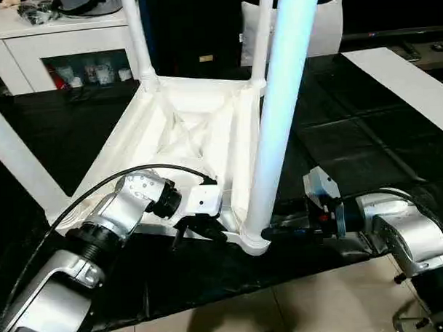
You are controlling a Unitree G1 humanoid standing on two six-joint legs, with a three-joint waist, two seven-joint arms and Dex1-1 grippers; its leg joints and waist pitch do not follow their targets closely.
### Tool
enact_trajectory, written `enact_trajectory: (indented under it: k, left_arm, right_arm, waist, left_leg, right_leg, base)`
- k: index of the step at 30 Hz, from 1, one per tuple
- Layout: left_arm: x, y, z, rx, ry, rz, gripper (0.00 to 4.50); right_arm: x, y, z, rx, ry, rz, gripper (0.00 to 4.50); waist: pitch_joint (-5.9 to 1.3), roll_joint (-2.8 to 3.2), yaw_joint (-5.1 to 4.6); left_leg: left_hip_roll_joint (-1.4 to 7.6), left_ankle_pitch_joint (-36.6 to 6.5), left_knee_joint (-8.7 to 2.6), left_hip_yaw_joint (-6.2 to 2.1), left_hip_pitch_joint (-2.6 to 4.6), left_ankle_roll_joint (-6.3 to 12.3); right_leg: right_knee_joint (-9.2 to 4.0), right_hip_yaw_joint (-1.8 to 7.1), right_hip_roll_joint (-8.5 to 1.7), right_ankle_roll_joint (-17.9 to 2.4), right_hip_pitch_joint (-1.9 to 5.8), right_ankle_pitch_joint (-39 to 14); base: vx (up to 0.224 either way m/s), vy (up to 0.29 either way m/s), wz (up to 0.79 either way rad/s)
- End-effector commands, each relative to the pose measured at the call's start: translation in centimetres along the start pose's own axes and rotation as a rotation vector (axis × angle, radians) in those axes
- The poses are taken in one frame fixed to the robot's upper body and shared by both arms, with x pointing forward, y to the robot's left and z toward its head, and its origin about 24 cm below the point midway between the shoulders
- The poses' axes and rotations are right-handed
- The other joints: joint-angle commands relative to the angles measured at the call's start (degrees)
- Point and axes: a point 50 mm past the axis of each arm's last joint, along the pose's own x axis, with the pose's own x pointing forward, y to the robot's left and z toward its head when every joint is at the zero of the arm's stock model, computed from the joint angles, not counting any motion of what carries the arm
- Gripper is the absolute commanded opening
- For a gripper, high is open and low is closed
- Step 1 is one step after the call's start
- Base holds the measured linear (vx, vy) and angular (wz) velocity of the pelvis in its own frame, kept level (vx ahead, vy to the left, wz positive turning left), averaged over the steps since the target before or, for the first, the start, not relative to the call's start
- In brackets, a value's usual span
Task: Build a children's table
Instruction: Rotate leg to tighten
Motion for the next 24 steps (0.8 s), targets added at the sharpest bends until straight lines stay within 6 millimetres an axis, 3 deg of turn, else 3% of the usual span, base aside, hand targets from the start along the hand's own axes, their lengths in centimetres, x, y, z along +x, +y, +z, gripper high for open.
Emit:
enact_trajectory:
  k: [1,8,14,17,20,21,24]
  left_arm:
    - [0.5,0.2,0.9,0.07,0.016,-0.053,0.0]
    - [0.6,0.1,0.7,0.067,0.018,-0.059,0.0]
    - [0.6,0.1,0.6,0.052,0.011,-0.033,0.0]
    - [0.8,0.4,0.5,-0.033,-0.042,0.064,0.0]
    - [0.8,0.1,0.3,-0.085,-0.105,0.064,0.0]
    - [0.9,-0.1,0.2,-0.099,-0.124,0.059,0.44]
    - [0.9,-0.5,-0.4,-0.106,-0.145,0.054,0.62]
  right_arm:
    - [1.0,0.3,0.2,-0.019,0.004,0.065,2.16]
    - [1.6,0.2,0.3,-0.022,-0.01,0.064,1.54]
    - [1.7,0.2,0.0,-0.056,0.019,0.011,1.3]
    - [1.4,0.2,-0.3,0.005,-0.021,-0.052,1.68]
    - [1.0,0.5,-0.4,0.02,-0.059,-0.082,1.97]
    - [0.9,0.7,-0.5,0.022,-0.063,-0.086,2.13]
    - [0.6,1.1,-0.8,0.009,-0.064,-0.093,2.29]
  waist:
    - [-5.14,-0.55,-0.3]
    - [-4.96,-0.53,-0.21]
    - [-5.01,-0.31,-0.29]
    - [-4.83,-0.37,-0.45]
    - [-4.62,-0.58,-0.74]
    - [-4.59,-0.56,-0.91]
    - [-4.71,-0.4,-1.44]
  left_leg:
    - [2.53,-3.29,-4.19,-0.18,-0.04,4.74]
    - [2.44,-4.96,-4.3,-0.08,0.07,3.8]
    - [2.35,-5.02,-4.3,-0.08,0.1,3.61]
    - [2.3,-6.75,-4.31,0.04,0.4,3.24]
    - [1.84,-8.54,-4.21,0.11,0.57,2.71]
    - [1.79,-9.04,-4.2,0.05,0.57,2.65]
    - [1.88,-9.14,-4.22,-0.15,0.22,3.02]
  right_leg:
    - [-3.65,4.51,-4.54,-4.13,3.93,-19.45]
    - [-4.23,4.31,-4.56,-2.8,3.93,-22.73]
    - [-4.37,4.25,-4.44,-2.3,3.9,-22.86]
    - [-4.88,4.02,-4.35,-1.69,3.73,-25.09]
    - [-5.77,3.43,-4.28,0.32,3.7,-29.22]
    - [-5.96,3.28,-4.32,0.98,3.66,-30.21]
    - [-5.92,3.2,-4.3,1.09,3.82,-28.84]
  base:
    - [0.0,0.0,0.0]
    - [0.0,0.0,0.0]
    - [0.0,0.0,0.0]
    - [0.0,0.0,0.0]
    - [0.0,0.0,0.0]
    - [0.0,0.0,0.0]
    - [0.0,0.0,0.0]
